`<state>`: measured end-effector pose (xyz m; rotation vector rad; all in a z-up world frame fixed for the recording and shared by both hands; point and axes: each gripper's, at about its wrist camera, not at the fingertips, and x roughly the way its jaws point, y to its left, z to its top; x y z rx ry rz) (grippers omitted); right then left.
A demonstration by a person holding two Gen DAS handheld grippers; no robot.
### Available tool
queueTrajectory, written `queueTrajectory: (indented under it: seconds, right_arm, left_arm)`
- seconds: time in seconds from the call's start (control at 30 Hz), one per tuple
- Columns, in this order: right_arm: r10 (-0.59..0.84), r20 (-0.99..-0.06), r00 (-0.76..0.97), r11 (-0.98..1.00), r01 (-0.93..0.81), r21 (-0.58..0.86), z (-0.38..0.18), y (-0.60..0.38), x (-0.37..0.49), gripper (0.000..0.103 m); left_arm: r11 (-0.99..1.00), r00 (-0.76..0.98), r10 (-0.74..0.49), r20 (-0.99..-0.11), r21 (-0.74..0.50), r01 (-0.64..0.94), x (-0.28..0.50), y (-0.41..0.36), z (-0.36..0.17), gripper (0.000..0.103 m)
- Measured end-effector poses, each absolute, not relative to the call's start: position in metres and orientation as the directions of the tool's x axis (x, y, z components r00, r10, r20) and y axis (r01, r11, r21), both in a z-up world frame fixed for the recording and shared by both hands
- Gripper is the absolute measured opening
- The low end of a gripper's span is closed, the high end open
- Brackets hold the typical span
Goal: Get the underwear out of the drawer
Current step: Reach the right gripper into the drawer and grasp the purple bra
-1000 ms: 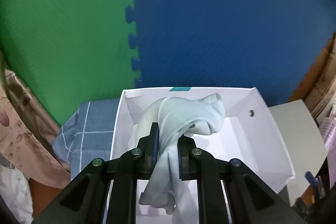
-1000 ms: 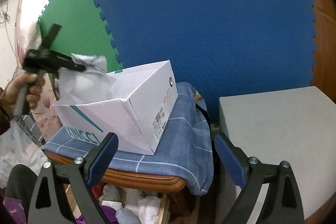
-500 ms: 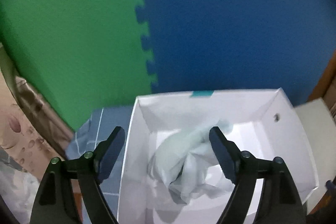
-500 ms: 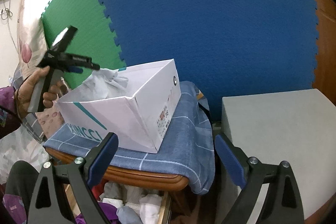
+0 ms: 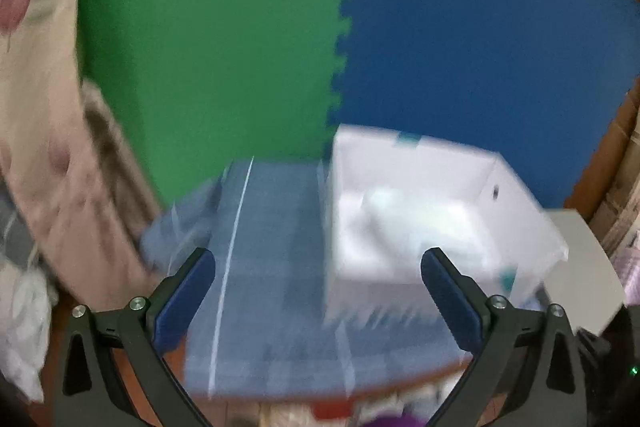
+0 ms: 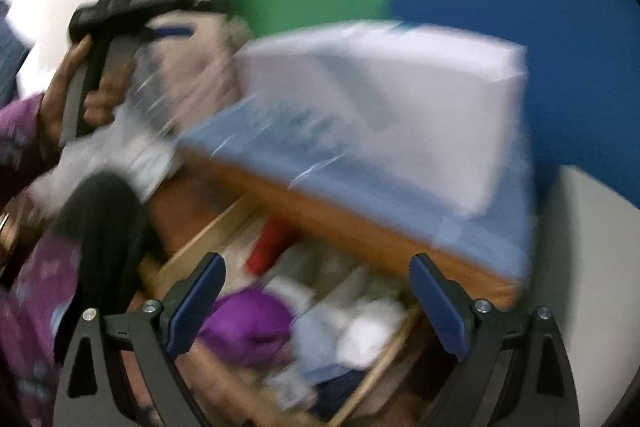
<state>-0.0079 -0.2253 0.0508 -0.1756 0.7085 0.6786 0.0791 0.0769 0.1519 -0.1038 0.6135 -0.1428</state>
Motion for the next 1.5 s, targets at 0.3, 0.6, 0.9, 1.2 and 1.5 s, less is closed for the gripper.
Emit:
queueTrajectory:
  seconds: [0.3, 0.6, 0.9, 1.2, 1.5]
  right_arm:
    - [0.398, -0.882, 0.252, 0.580, -0.814, 0.030, -0.007, -0.151, -0.008, 0.095]
    - [0.174, -0.947, 0.271, 0.510, -0.847, -0.149, -0.037, -0.136, 0.002, 0.095]
    - [0.170, -0.891, 0.421, 0.428, -0.846, -0.318, -0.072, -0.093, 0.010, 0.090]
    - [0.220, -0.894, 0.391, 0.457, -0.851, -0.259, -0.091, -0.072, 0.025, 0.025]
    - [0.368, -0.849, 0.379, 0.590, -0.801, -0.102, -0.034, -0.089, 0.018, 0.015]
  left_arm:
    - [0.984, 0.788, -0.064, -0.612, -0.169, -0.051, 0.013, 0.158, 0.084, 0.102]
    - [0.987, 0.758, -0.069, -0.649, -0.154, -0.042, 0.009, 0.156, 0.054, 0.102]
    - [0.973, 0.732, -0.095, -0.674, -0.219, -0.075, 0.013, 0.167, 0.044, 0.102]
    - [0.932, 0.728, -0.134, -0.673, -0.336, -0.139, 0.016, 0.185, 0.039, 0.102]
    - [0.955, 0.732, -0.064, -0.679, -0.253, -0.151, 0.015, 0.176, 0.041, 0.102]
